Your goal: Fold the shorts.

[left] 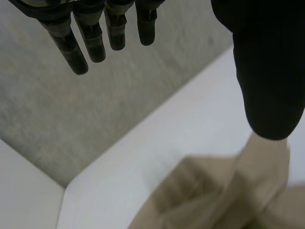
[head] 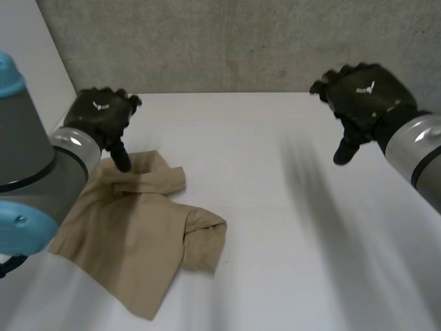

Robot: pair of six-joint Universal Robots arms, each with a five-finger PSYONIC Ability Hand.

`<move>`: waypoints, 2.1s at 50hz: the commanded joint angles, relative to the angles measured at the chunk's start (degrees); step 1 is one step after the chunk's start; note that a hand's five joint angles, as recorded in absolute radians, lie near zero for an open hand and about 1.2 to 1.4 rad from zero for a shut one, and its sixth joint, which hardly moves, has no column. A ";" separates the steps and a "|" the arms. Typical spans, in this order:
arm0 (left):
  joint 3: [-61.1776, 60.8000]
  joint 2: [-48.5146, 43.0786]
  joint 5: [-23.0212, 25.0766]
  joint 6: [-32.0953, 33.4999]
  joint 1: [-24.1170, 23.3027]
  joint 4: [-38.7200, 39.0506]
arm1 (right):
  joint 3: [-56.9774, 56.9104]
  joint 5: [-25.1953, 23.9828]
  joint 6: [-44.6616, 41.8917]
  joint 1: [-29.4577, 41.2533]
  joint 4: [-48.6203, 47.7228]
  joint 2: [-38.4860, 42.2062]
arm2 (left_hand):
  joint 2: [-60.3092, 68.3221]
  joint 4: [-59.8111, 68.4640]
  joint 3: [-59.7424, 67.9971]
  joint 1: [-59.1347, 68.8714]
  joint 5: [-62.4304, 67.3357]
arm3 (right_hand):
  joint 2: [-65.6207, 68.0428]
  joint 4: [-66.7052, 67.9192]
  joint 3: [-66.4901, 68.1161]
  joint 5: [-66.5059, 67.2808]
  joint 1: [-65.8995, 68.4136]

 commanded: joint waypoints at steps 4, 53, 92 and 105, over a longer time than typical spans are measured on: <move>3.01 -13.67 0.02 2.79 5.42 1.94 | 6.92 -0.18 -1.42 -0.76 -0.72 3.45 | 0.84 0.26 -0.15 1.57 -0.68 | -2.49 -3.30 -2.31 -3.67 -1.49; -3.81 -14.38 -1.56 3.14 -26.82 35.61 | 11.50 0.35 -0.46 -9.29 -6.79 1.09 | 32.08 31.51 31.10 32.82 30.57 | -2.49 -3.30 -2.31 -3.67 -1.49; -9.28 -3.14 -1.56 -2.75 -20.33 24.44 | 6.05 -7.38 14.04 0.99 -10.74 -3.65 | 1.34 0.76 0.35 2.07 -0.18 | -2.49 -3.30 -2.31 -3.67 -1.49; -8.93 -4.20 -1.47 -2.57 -19.98 24.35 | 5.35 -12.22 15.71 0.82 -14.00 -5.51 | 1.34 0.76 0.35 2.07 -0.18 | -2.49 -3.30 -2.31 -3.67 -1.49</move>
